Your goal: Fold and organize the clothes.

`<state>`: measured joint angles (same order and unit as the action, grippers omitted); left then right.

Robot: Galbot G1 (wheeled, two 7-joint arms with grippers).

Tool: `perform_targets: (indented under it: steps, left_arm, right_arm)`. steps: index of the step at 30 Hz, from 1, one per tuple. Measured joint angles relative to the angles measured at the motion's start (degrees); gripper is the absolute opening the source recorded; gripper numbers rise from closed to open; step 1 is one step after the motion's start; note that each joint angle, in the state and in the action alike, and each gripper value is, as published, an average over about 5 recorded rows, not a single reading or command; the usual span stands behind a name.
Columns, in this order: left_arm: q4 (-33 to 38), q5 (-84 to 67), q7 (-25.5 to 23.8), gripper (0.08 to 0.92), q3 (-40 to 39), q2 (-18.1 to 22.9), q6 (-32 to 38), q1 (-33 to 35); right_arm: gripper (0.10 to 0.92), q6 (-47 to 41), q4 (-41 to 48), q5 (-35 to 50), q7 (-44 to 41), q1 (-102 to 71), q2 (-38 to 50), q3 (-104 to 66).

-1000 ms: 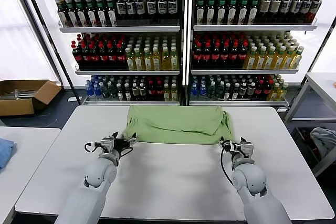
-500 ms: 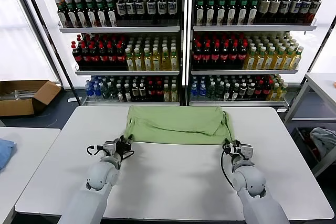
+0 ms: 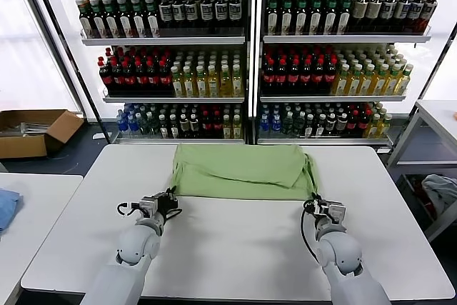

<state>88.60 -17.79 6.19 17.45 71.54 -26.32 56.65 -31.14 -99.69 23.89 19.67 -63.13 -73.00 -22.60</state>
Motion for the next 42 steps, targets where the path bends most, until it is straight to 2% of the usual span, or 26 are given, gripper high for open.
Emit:
perform_targets:
  steps: [11,17,23,35,38,42]
  left_arm:
    - [10.1,0.7,1.2,0.088,2.2,-2.0,-0.5,8.1]
    - [19.3,0.6,1.5,0.088,4.4,-4.6,-0.7,15.7]
    - [27.1,1.5,1.5,0.088,6.0,-5.2,0.1,24.2]
    - [31.9,5.5,1.8,0.088,6.6,-4.4,2.0,36.9]
    - [32.2,6.7,1.9,0.088,6.8,-4.3,2.5,38.8]
    - [32.9,8.2,2.0,0.104,6.7,-3.8,3.0,41.1]
  right_arm:
    - [0.114,-0.9,-12.1,-1.5,2.3,-7.7,1.1,-2.1]
    - [0.114,-1.2,-19.2,-3.3,3.9,-14.7,1.5,-3.4]
    - [0.114,0.0,-23.3,-5.8,4.5,-22.4,0.7,-4.2]
    - [0.114,2.1,-27.0,-9.8,5.6,-34.3,-0.5,-2.9]
    - [0.149,2.2,-27.6,-10.5,5.7,-36.0,-0.5,-2.7]
    - [0.257,2.6,-28.6,-11.3,5.6,-38.0,-0.6,-2.2]
